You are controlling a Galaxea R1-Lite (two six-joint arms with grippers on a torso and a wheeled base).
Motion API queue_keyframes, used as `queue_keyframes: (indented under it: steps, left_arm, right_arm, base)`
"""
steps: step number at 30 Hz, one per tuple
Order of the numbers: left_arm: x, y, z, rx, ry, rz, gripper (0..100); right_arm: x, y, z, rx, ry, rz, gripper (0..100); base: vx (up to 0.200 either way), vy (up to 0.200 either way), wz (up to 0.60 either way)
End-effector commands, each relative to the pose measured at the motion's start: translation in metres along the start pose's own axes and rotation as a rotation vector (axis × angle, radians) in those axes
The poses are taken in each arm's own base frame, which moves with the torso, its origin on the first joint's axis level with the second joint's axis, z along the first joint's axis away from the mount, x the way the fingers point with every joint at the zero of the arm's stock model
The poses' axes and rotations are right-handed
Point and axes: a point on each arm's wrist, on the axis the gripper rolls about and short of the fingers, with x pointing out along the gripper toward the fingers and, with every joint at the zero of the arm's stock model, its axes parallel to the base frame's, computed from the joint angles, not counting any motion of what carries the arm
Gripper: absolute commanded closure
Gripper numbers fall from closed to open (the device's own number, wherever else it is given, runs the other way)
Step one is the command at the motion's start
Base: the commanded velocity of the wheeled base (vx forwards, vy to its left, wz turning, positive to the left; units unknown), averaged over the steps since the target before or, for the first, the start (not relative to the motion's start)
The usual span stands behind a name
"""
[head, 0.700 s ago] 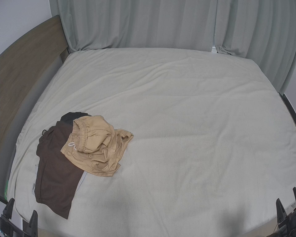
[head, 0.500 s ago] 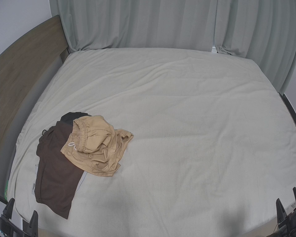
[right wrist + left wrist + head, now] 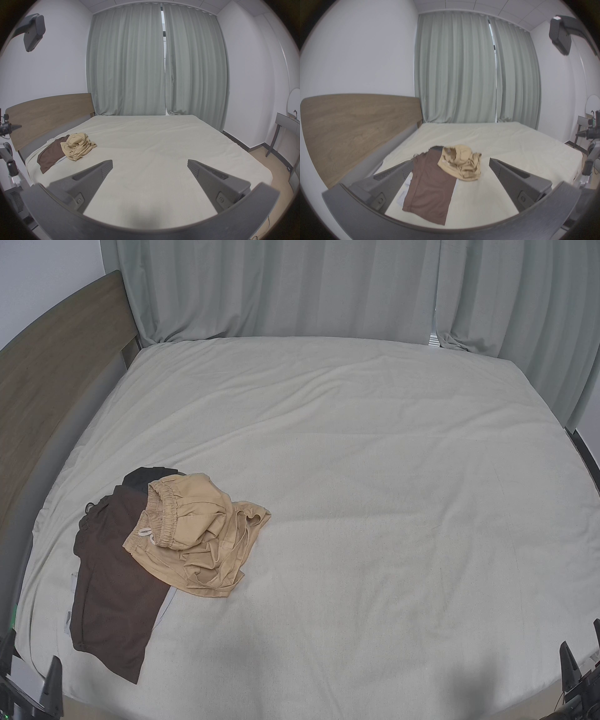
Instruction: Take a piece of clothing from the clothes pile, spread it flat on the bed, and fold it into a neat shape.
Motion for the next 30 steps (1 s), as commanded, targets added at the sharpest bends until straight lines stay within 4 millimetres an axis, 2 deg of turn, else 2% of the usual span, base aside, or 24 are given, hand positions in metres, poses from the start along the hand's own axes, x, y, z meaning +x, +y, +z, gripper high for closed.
queue_keyframes:
  steps: [1,4,8,16,30]
  left_arm:
    - [0.013,0.001,0.049,-0.010,-0.014,-0.043,0]
    - [0.020,0.002,0.050,-0.055,0.035,-0.103,0]
    - [0.026,0.001,0.060,-0.191,0.047,-0.205,0]
    - [0.042,-0.002,0.069,-0.250,0.122,-0.226,0]
    - [0.110,-0.012,0.077,-0.359,0.239,-0.265,0]
  right_arm:
    - [0.000,0.000,-0.005,0.000,0.004,0.001,0]
    - [0.000,0.000,-0.005,0.002,0.004,0.001,0]
    - [0.000,0.000,-0.005,0.000,0.004,0.003,0]
    - [0.000,0.000,-0.005,-0.001,0.004,0.003,0]
    - [0.000,0.000,-0.005,-0.001,0.004,0.004,0]
  base:
    - [0.000,0.000,0.00]
    - [0.000,0.000,0.00]
    - [0.000,0.000,0.00]
    - [0.000,0.000,0.00]
    - [0.000,0.000,0.00]
